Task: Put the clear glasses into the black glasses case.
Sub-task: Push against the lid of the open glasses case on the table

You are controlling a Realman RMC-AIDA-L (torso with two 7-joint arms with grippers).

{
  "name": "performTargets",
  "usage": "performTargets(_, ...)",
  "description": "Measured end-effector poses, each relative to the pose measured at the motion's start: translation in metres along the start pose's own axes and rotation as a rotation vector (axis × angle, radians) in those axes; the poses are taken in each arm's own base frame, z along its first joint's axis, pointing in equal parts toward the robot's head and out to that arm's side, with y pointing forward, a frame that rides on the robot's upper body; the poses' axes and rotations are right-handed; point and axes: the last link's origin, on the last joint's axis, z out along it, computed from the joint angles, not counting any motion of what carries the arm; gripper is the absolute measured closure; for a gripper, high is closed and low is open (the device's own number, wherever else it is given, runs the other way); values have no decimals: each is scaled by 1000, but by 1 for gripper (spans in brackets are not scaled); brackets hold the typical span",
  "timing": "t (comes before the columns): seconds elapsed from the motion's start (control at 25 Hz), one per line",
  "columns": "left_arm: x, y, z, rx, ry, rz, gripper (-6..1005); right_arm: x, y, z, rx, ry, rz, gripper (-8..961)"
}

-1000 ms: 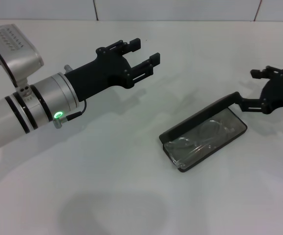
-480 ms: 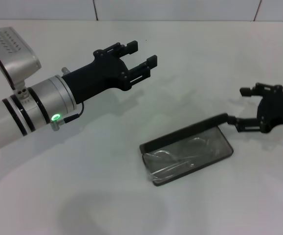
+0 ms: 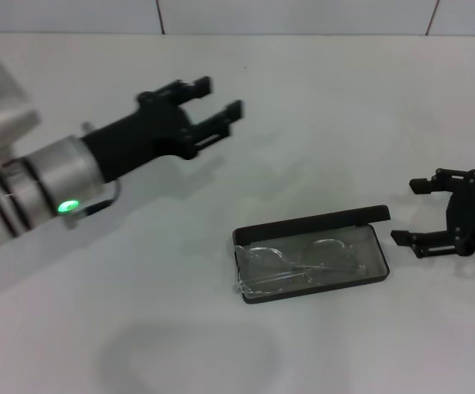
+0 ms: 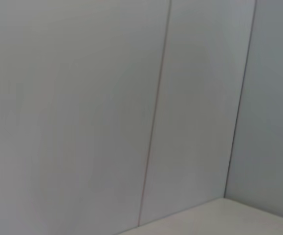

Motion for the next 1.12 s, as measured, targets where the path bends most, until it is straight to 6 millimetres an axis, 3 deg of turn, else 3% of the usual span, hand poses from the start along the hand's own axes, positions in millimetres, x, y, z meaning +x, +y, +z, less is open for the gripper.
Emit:
performTargets(0.16, -2, -9, -30, -15, -31, -32, 341, -10, 7, -13, -78, -54, -20, 86)
performTargets(0.4, -27, -11, -65, -49, -206, -57, 341, -20, 4, -14, -85, -59, -59, 86)
performTargets(0.8, -53, 11, -65, -190, -393, 21, 341, -29, -6, -7, -75, -23, -99, 87)
performTargets(1.12, -54, 17, -54, -252, -439, 40, 341, -29, -5, -6, -80, -21, -96, 87)
